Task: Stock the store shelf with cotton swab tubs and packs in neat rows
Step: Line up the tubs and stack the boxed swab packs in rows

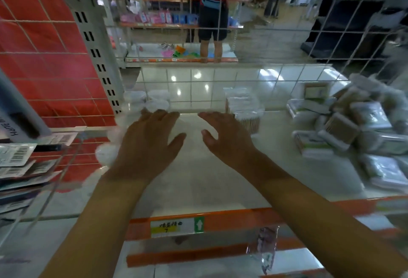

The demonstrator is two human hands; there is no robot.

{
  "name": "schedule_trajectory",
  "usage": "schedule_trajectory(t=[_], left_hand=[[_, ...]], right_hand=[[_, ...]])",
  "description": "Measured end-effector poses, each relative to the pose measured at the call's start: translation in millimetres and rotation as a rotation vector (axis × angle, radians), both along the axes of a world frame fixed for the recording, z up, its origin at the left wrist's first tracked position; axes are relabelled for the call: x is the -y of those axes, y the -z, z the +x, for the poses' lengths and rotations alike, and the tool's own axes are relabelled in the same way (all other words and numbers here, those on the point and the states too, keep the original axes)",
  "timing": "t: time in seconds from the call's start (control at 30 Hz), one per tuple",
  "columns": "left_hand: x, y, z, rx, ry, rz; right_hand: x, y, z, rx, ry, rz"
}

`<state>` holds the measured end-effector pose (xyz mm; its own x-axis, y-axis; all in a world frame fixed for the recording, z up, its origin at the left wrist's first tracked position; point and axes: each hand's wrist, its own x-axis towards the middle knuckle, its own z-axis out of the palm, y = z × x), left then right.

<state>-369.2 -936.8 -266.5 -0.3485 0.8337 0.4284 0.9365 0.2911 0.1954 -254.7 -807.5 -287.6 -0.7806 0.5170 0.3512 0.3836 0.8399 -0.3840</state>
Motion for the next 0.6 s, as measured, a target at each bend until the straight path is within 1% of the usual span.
schedule_trajectory(t=[0.07,0.2,0.4,0.6], left_hand=[[-15,2,18,-0.018,0.000,-0.011],[-47,9,52,-0.027,0.032,-0.021],[-80,20,105,0.045,0.040,-0.052],[-118,31,152,0.113,0.074,-0.060]], right_hand=[[-10,2,20,0.001,0.009,-0.011],[-32,6,62,-0.088,0.033,0.036],[-65,7,120,-0.020,0.076,-0.044],[-103,21,167,-0.019,0.095,-0.042]])
